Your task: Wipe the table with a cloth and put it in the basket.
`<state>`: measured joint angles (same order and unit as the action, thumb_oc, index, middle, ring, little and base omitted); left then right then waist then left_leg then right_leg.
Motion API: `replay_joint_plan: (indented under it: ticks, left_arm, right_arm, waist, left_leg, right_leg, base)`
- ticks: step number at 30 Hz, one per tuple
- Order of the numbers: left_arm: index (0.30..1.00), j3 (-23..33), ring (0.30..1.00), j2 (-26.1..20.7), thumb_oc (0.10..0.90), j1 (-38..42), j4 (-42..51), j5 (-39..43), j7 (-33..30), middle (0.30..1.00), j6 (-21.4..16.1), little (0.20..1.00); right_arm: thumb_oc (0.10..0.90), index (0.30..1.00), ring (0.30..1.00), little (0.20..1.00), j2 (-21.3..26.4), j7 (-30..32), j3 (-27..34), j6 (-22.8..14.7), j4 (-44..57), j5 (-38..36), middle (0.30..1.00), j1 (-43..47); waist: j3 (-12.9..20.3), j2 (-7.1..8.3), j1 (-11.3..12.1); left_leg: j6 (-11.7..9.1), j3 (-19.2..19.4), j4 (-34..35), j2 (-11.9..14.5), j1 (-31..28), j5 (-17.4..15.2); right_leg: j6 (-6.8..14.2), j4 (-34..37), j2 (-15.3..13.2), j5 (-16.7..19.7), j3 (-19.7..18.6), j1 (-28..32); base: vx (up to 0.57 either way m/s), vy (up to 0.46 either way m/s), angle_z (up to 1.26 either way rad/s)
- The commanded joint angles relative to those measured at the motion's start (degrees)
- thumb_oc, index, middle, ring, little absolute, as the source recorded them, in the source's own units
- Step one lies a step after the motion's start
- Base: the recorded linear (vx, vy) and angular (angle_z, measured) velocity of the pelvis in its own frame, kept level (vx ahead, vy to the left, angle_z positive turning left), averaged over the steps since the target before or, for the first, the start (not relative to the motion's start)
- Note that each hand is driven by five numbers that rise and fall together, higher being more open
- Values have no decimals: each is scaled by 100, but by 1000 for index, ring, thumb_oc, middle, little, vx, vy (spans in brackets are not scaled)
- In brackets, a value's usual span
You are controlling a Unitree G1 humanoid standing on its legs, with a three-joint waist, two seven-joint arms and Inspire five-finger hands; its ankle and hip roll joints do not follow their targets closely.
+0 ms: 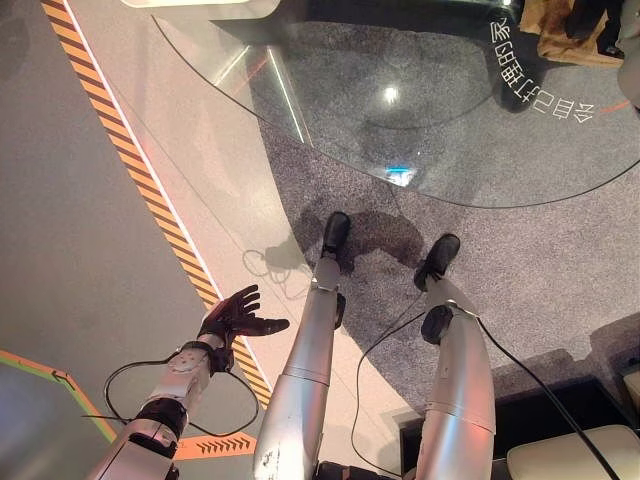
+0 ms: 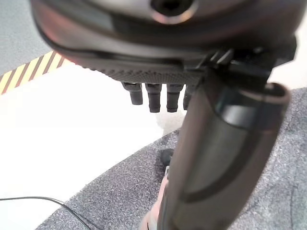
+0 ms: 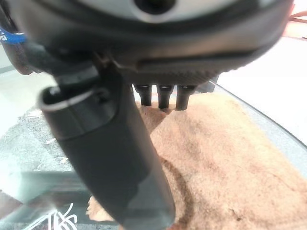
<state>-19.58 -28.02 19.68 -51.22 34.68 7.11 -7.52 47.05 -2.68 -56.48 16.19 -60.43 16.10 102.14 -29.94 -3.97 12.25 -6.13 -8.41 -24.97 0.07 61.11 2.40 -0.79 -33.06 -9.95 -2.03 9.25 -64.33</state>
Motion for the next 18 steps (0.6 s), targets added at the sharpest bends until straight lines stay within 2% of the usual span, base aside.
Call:
replay_joint_plan:
  ticks: [1,18]
  left_arm:
    - [900,30,900,-208,800,-825,20,-39,-25,900,69,900]
    - [900,46,900,-255,800,-784,60,-10,9,900,92,900]
  right_arm:
    - [100,300,300,200,83,-377,-307,-92,-23,-17,300,-162]
    - [100,300,300,200,67,-418,-317,-123,-36,24,300,-133]
  waist:
    - [14,-311,-54]
    - [14,-318,-43]
  left_leg:
    - [424,269,70,-122,-6,43]
    - [428,271,122,-119,-30,75]
  right_leg:
    - [75,148,157,-73,20,273]
    - [86,214,142,-32,37,300]
  base:
    - [0,0,0]
    - [0,0,0]
